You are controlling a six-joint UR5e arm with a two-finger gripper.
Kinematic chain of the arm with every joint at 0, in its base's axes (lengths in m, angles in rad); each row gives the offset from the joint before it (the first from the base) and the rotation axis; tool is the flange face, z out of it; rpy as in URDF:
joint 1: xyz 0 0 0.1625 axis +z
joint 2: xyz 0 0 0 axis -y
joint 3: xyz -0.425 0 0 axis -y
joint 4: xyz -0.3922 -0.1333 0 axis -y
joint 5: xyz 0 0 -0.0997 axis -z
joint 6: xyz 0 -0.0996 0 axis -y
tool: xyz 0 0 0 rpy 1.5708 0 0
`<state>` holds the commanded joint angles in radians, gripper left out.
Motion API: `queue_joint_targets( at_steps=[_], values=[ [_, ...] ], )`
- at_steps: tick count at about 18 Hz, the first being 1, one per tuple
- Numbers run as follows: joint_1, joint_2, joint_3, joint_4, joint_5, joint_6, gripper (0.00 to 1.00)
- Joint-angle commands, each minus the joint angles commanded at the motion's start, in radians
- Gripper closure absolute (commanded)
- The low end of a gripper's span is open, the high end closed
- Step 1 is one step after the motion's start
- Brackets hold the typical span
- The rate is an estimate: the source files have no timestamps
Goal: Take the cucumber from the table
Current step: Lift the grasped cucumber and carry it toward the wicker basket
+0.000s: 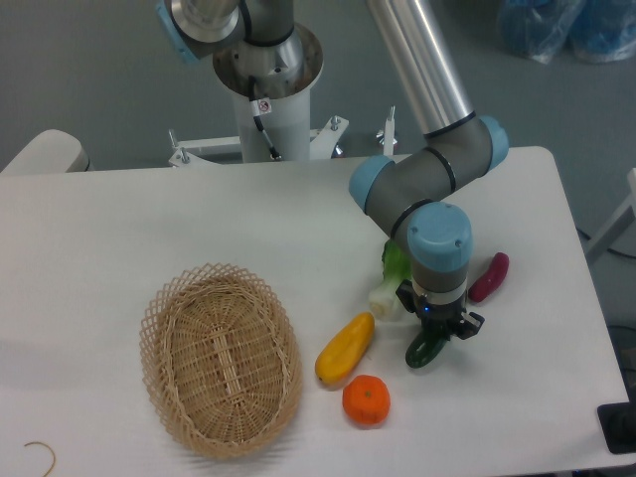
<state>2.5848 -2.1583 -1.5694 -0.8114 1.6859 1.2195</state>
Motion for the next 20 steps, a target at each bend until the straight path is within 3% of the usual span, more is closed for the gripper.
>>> queue_joint_targets(
  at_steps=[2,3,4,5,7,14,20],
  values=[
    [-0.015,0.011,0.025,-0.017,0.002,0.000,0.83],
    [-0.029,0.014,0.052,-0.052,0.002,0.000,0.82],
    [-0.040,0.015,0.092,-0.110,0.003,-0.002,0.83],
    [-0.054,0.020,0.151,-0.203,0.005,-0.003,0.82],
    [-0.063,0.052,0.187,-0.268,0.002,-0.014,0.82],
    [-0.077,0.178,0.195,-0.337,-0.081,-0.015,0.81],
    [-0.107,0.219,0.195,-0.338,-0.173,-0.115,0.81]
  ],
)
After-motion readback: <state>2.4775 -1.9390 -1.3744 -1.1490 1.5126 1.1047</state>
